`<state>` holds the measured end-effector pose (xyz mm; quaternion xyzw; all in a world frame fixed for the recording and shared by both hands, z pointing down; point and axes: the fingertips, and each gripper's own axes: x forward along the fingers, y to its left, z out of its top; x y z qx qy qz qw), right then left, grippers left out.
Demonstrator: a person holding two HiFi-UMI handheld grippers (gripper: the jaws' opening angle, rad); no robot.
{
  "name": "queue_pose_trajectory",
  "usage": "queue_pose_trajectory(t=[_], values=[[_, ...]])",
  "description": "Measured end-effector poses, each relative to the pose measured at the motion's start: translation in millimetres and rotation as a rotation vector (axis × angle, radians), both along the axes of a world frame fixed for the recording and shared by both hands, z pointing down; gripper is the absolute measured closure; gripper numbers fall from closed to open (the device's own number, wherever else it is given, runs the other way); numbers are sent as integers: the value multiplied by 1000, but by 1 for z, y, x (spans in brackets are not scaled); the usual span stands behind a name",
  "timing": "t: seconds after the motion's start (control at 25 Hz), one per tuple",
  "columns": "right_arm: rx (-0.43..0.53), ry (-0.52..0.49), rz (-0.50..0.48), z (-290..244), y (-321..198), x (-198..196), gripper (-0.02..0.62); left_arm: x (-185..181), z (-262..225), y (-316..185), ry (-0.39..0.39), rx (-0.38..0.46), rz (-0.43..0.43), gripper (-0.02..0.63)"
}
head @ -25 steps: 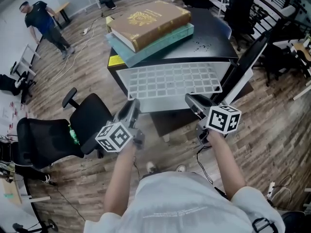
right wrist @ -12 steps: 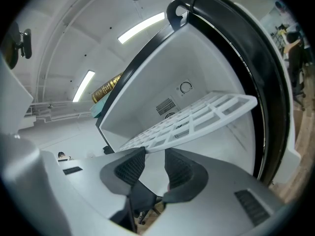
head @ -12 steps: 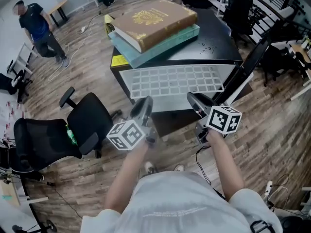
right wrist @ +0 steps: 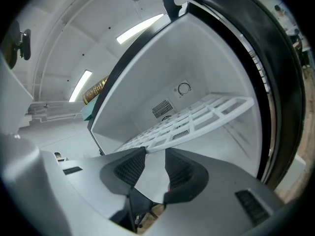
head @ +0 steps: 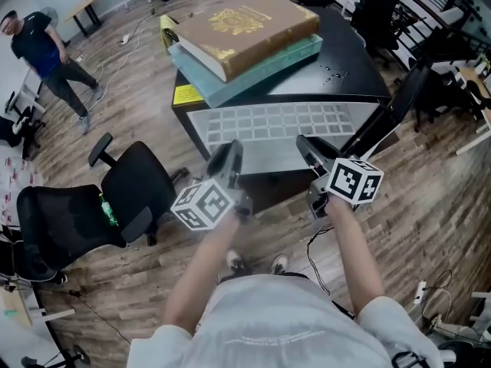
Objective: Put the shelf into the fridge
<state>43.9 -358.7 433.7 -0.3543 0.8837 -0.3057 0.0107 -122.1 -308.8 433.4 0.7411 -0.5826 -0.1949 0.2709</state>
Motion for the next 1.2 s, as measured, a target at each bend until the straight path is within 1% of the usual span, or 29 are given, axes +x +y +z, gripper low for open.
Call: queue_pose_trajectory(t=[0.12,0.2,0.32,0.6,0.68,0.8,0.84,0.96,1.12,1.2], values=[[-1,0,5,3,-3,-6,460,-6,3,-3,27,-9,-15,518],[-2,2,9,4,-7,-4,462,-4,4,-7,39,-18,-23,520],[2,7,11,3,-12,0,462,0,2,-13,44,-28,-30,520],[8,24,17,1,-30,-6,462,-5,-1,-31,61,-35,-32,523],[21,39,25,0,-36,-9,462,-7,0,-37,91,-45,-44,526],[48,73,59,-1,-43,-10,462,-7,-1,-44,168,-44,-69,541],[52,77,70,-1,-45,-10,462,-7,-2,-46,183,-42,-77,543],[60,73,85,1,-47,-10,462,-8,-3,-48,201,-30,-93,543],[66,72,93,0,-47,-10,462,-7,-3,-49,238,9,-98,546],[56,75,97,0,-47,-9,462,-7,-3,-48,242,4,-99,549]])
